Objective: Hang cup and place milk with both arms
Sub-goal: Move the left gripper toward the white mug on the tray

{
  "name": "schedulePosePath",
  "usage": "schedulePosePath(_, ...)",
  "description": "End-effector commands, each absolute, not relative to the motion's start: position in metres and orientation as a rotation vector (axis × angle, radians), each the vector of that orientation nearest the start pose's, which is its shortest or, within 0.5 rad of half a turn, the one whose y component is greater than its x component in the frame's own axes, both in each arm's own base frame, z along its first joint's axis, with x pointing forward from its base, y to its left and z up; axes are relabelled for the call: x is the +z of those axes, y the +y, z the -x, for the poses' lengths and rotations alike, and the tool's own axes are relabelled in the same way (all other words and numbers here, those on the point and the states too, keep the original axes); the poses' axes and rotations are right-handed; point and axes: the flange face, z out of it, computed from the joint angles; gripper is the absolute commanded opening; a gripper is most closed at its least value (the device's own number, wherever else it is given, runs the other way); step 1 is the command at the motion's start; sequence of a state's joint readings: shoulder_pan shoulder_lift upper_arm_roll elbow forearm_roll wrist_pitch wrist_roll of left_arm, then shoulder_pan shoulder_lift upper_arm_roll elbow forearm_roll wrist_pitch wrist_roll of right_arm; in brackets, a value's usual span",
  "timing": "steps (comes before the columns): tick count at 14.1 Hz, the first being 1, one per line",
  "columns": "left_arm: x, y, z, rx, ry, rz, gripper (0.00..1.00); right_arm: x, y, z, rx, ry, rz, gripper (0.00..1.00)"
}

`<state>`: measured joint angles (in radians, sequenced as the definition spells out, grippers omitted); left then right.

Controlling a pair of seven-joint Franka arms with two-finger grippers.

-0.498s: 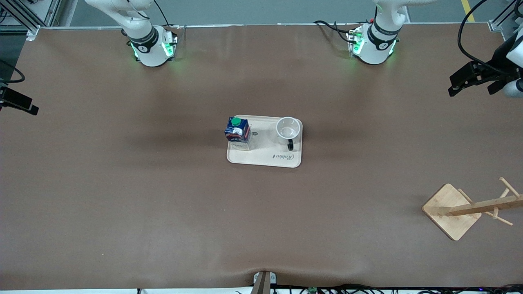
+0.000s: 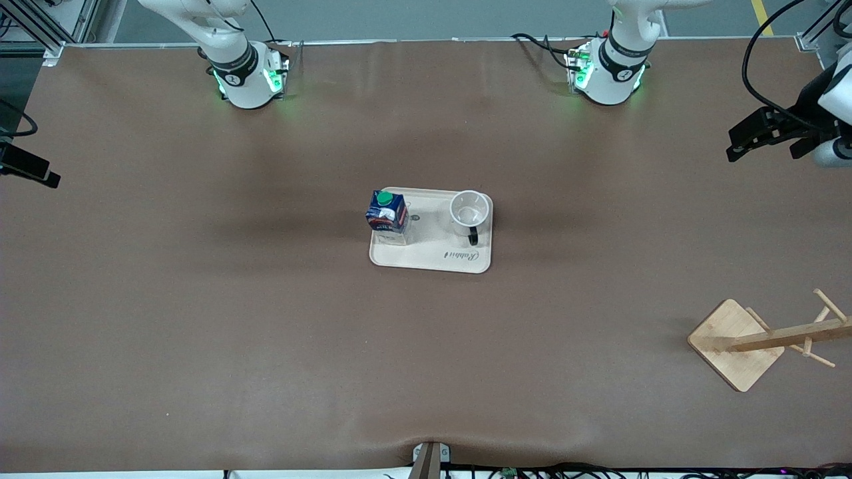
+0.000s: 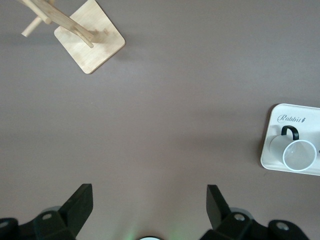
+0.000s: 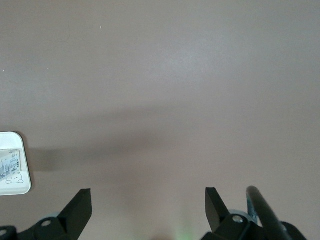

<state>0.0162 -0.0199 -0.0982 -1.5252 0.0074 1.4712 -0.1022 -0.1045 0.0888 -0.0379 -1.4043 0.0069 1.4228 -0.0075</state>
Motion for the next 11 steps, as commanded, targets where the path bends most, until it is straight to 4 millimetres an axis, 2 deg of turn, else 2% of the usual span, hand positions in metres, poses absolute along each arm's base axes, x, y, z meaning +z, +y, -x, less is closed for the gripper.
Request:
schedulePosePath(1, 0.618, -0.091, -0.548, 0.148, 0.094, 3.138, 1.00, 0.641, -0.083, -0.564, 0.103, 0.206, 3.126, 1.00)
schedulePosePath(2, 0.608, -0.116, -0.548, 0.130, 0.154, 3.133, 1.00, 0.641, -0.083, -0.564, 0.103, 0.206, 3.126, 1.00)
schedulePosePath(5, 0.557, -0.183, -0.547, 0.128, 0.185, 3.140, 1.00, 0.639, -0.083, -0.565, 0.110, 0.206, 3.127, 1.00)
schedulePosePath(9, 0.486, -0.276, -0.509, 0.120, 0.151, 3.136, 1.00, 0.634, -0.084, -0.568, 0.122, 0.206, 3.126, 1.00)
schedulePosePath(11, 0.452, -0.310, -0.496, 0.129, 0.146, 3.147, 1.00, 0.634, -0.084, -0.568, 0.122, 0.206, 3.127, 1.00)
